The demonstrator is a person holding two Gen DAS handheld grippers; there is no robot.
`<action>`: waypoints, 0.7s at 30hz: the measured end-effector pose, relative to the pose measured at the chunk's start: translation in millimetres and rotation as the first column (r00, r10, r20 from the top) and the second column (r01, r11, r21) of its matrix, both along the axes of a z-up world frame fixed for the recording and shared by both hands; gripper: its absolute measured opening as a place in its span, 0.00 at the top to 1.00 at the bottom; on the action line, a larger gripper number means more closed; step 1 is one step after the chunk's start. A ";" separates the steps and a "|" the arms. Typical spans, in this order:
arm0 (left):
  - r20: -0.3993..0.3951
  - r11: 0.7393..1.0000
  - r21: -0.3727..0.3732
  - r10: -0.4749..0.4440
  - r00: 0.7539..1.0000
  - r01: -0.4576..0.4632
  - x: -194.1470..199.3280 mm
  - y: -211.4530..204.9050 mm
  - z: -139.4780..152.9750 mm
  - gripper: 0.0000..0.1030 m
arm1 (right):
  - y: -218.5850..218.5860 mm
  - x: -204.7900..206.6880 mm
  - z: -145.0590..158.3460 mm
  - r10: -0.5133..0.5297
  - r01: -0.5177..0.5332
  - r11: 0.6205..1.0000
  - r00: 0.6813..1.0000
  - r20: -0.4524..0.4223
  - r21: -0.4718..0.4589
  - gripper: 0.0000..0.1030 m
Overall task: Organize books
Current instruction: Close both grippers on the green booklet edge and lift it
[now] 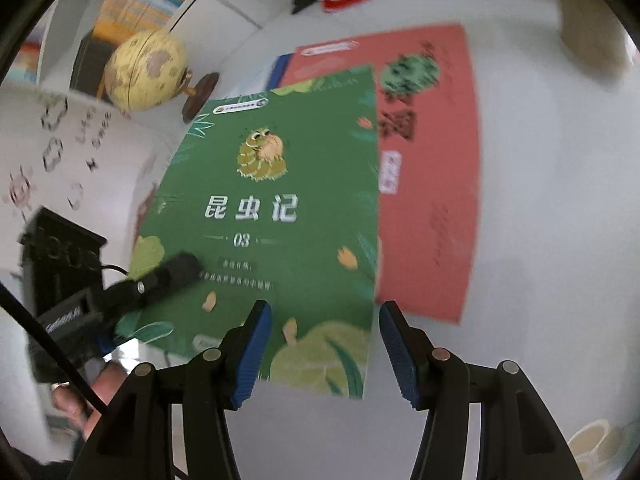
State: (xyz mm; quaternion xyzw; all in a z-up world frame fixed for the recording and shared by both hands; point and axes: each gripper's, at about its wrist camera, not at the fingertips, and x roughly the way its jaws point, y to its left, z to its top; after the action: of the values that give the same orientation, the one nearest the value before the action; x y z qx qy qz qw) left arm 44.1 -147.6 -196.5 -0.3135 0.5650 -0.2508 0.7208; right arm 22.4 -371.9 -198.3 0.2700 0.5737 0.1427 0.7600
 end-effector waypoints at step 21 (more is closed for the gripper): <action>-0.083 0.998 -0.068 0.002 0.997 -0.008 13.8 12.1 -18.0 0.92 | -2.8 -13.9 1.2 -0.052 0.039 0.975 0.997 0.056 0.217 0.62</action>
State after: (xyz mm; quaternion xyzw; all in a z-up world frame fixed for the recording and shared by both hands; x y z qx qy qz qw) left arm 58.0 -135.4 -214.5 -0.3495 0.5847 -0.2549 0.6863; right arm 8.5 -374.7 -197.0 0.3593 0.5248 0.1949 0.7467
